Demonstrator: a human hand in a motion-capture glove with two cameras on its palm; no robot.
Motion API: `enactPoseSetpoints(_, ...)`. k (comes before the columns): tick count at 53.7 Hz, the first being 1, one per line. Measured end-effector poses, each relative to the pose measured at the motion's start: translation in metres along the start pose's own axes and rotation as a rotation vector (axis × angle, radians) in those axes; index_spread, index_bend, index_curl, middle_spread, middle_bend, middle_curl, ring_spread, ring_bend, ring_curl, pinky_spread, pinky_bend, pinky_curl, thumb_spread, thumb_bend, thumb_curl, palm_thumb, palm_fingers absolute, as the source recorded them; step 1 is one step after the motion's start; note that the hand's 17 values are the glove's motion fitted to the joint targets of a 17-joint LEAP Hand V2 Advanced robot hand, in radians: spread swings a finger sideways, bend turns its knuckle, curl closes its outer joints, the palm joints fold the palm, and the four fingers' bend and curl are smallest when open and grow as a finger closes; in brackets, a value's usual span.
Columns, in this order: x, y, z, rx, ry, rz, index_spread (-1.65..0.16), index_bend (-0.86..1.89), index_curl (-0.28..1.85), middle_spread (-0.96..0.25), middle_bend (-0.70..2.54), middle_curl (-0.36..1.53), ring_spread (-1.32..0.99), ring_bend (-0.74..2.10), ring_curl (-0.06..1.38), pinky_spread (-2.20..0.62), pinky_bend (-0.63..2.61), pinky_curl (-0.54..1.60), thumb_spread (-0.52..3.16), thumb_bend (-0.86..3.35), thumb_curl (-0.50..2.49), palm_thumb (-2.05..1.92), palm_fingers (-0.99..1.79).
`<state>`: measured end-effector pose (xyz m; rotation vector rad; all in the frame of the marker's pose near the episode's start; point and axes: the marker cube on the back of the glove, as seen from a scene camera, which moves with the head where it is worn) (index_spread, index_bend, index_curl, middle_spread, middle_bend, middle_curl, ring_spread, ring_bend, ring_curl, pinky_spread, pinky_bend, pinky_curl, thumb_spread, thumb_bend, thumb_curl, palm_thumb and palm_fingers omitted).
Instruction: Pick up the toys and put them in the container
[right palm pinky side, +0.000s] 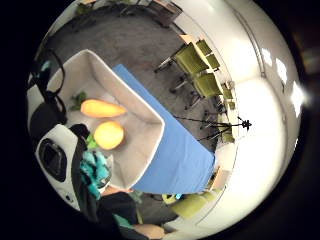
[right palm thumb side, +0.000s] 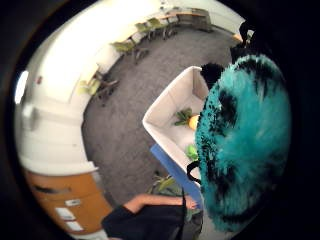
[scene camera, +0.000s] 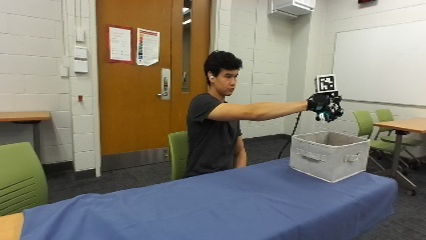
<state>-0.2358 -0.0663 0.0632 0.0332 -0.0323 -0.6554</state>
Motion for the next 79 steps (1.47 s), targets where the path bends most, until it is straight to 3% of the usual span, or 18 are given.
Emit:
enactPoseSetpoints(8,0.004,0.002,0.012,-0.052,-0.016,0.08,-0.44,0.09,0.82,-0.49,0.8,0.74,-0.4,1.29,0.47,-0.44,1.0,0.38,0.67,0.06,1.1,0.67,0.91)
enactPoseSetpoints(11,0.005,0.006,0.015,-0.1,-0.047,0.084,-0.41,0.02,0.78,-0.48,0.75,0.73,-0.4,1.29,0.47,-0.4,1.06,0.4,0.78,-0.04,1.02,0.53,0.74)
enactPoseSetpoints(12,0.006,0.007,0.016,-0.106,-0.056,0.081,-0.4,-0.09,0.73,-0.44,0.66,0.7,-0.39,1.25,0.46,-0.37,1.13,0.43,0.86,-0.13,0.95,0.36,0.46)
enactPoseSetpoints(14,0.007,0.007,0.017,-0.104,-0.065,0.082,-0.37,-0.12,0.7,-0.37,0.59,0.69,-0.35,1.26,0.49,-0.33,1.25,0.48,0.89,-0.17,0.87,0.19,0.16)
enactPoseSetpoints(22,0.017,0.015,0.017,-0.098,-0.043,0.095,-0.32,0.04,0.48,-0.18,0.41,0.59,-0.2,0.91,0.33,-0.17,1.41,0.46,0.93,-0.12,0.67,-0.09,-0.31)
enactPoseSetpoints(28,0.027,0.031,0.013,-0.088,-0.074,0.042,-0.3,0.08,0.41,-0.12,0.34,0.55,-0.17,0.74,0.27,-0.1,1.31,0.43,0.94,-0.12,0.56,-0.13,-0.28)
enactPoseSetpoints(32,0.053,0.048,0.016,-0.07,0.057,0.033,-0.28,0.15,0.41,-0.1,0.29,0.52,-0.2,0.63,0.24,-0.09,1.21,0.39,0.94,-0.12,0.5,-0.14,-0.24)
enactPoseSetpoints(38,0.01,0.058,0.015,-0.045,0.123,0.236,-0.26,0.16,0.4,-0.1,0.21,0.49,-0.23,0.5,0.21,-0.09,1.1,0.35,0.94,-0.11,0.42,-0.14,-0.18)
enactPoseSetpoints(41,0.027,0.079,0.014,-0.036,0.177,0.229,-0.25,0.15,0.4,-0.1,0.19,0.48,-0.24,0.46,0.21,-0.1,1.04,0.33,0.95,-0.11,0.39,-0.14,-0.16)
enactPoseSetpoints(45,0.04,0.106,0.01,-0.02,0.061,0.171,-0.24,0.15,0.39,-0.09,0.17,0.46,-0.26,0.42,0.21,-0.1,0.99,0.32,0.96,-0.11,0.35,-0.14,-0.13)
enactPoseSetpoints(50,0.086,0.14,0.017,-0.026,0.183,0.298,-0.24,0.16,0.39,-0.1,0.17,0.44,-0.28,0.39,0.21,-0.1,0.95,0.3,0.97,-0.1,0.31,-0.13,-0.1)
enactPoseSetpoints(54,0.105,0.171,0.015,-0.012,0.113,0.264,-0.24,0.15,0.38,-0.1,0.16,0.43,-0.29,0.37,0.21,-0.1,0.93,0.3,0.98,-0.1,0.29,-0.12,-0.09)
enactPoseSetpoints(60,0.139,0.204,0.02,-0.006,0.214,0.461,-0.24,0.15,0.38,-0.11,0.16,0.41,-0.31,0.35,0.22,-0.1,0.88,0.29,1.0,-0.09,0.26,-0.11,-0.09)
enactPoseSetpoints(79,0.188,0.278,0.032,-0.029,0.222,0.588,-0.24,0.14,0.35,-0.12,0.19,0.39,-0.33,0.31,0.25,-0.1,0.82,0.3,1.04,-0.07,0.2,-0.1,-0.07)
